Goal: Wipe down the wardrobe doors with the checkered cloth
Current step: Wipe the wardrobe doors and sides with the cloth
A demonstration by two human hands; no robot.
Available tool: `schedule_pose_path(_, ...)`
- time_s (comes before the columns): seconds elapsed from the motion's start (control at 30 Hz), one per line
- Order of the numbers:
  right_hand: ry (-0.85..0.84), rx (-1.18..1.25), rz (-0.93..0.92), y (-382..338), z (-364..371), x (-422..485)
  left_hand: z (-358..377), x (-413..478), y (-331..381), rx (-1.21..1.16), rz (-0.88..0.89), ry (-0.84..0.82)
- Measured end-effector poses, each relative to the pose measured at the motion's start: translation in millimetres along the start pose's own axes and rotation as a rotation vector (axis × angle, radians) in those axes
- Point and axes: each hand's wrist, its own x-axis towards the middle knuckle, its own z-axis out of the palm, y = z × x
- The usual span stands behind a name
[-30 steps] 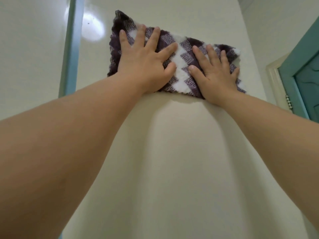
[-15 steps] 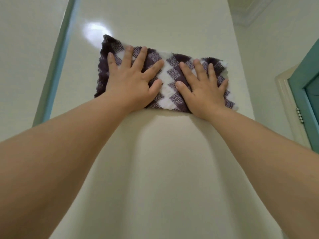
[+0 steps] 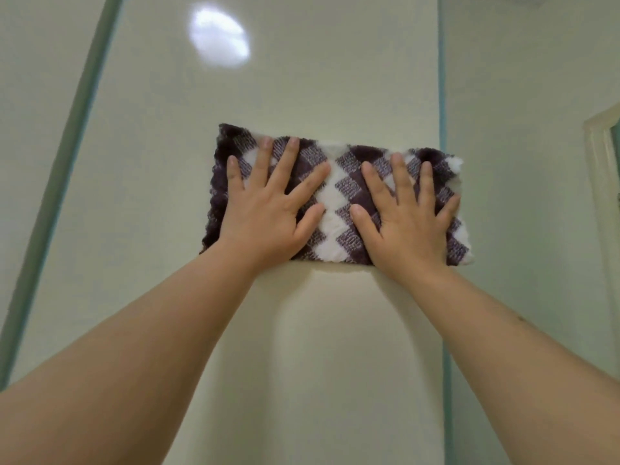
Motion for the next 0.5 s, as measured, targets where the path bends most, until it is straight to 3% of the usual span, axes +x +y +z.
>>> schedule_pose_path(0.23,0.088,0.057,-0.018,7,27,-86,12,-78,24,0.031,0.077,0.020)
schedule_pose_path(0.5,0.039,0.020,-0.030,3,42,-158,16,-148,37,0.058,0.070,-0.020)
